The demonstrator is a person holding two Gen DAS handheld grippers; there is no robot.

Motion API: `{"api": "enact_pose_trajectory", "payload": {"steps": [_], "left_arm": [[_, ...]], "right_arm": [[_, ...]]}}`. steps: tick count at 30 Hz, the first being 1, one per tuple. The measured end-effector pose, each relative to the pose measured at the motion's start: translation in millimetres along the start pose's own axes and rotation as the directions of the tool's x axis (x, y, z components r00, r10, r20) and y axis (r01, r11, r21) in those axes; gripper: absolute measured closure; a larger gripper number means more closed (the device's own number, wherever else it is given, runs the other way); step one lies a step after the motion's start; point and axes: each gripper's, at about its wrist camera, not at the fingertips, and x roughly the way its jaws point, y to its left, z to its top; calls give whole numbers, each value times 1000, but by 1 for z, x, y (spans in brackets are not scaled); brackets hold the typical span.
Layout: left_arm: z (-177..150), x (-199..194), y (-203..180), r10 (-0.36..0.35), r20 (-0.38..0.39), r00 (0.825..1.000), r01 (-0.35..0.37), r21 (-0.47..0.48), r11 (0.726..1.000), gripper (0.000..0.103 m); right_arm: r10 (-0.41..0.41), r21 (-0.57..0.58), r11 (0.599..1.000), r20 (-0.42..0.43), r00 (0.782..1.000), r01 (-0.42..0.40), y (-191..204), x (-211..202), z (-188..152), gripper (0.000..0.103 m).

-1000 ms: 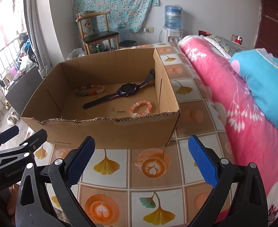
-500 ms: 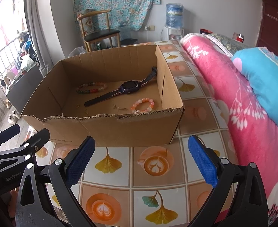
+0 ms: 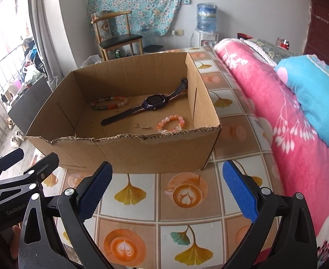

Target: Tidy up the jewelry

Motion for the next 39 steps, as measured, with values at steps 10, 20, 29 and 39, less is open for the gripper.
{"api": "enact_pose_trajectory", "payload": {"steps": [10,20,29,39], "left_arm": [[0,0,0,2,2,1000,-2,1,1000,6],[1,-1,1,4,3,1000,-4,1,1000,6],[1,0,1,4,1,1000,-4,2,1000,6],[1,-1,2,3,-1,1000,-3,1,1000,6]], "right_arm": [[2,0,1000,0,1000,-2,1,0,0,8],[3,1,1000,-1,1000,-3,2,0,1,8],[3,2,1000,-3,1000,-3,2,1,1,8],[7,3,1000,-7,1000,-7,2,2,1,8]]}}
